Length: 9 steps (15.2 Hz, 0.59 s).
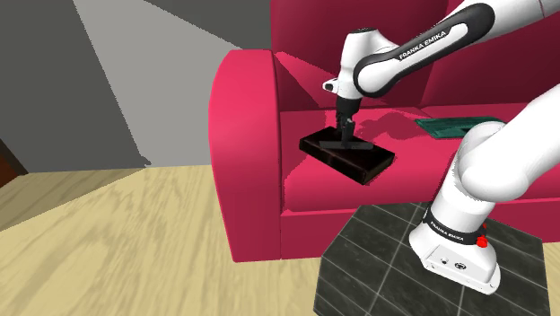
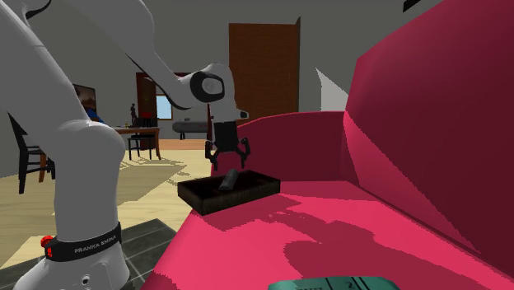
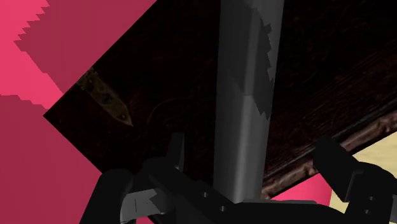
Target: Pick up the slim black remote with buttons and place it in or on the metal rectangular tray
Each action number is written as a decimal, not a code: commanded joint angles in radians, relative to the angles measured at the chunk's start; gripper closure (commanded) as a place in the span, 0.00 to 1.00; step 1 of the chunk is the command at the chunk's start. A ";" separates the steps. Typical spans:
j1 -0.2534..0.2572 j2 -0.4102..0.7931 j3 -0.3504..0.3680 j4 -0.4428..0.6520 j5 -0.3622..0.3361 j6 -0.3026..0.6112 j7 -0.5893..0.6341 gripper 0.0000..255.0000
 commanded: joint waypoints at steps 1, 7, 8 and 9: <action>0.003 -0.041 0.008 0.037 0.008 -0.079 -0.002 0.00; 0.004 -0.056 0.012 0.053 0.011 -0.111 -0.003 0.00; 0.004 -0.056 0.012 0.053 0.011 -0.111 -0.003 0.00; 0.004 -0.056 0.012 0.053 0.011 -0.111 -0.003 0.00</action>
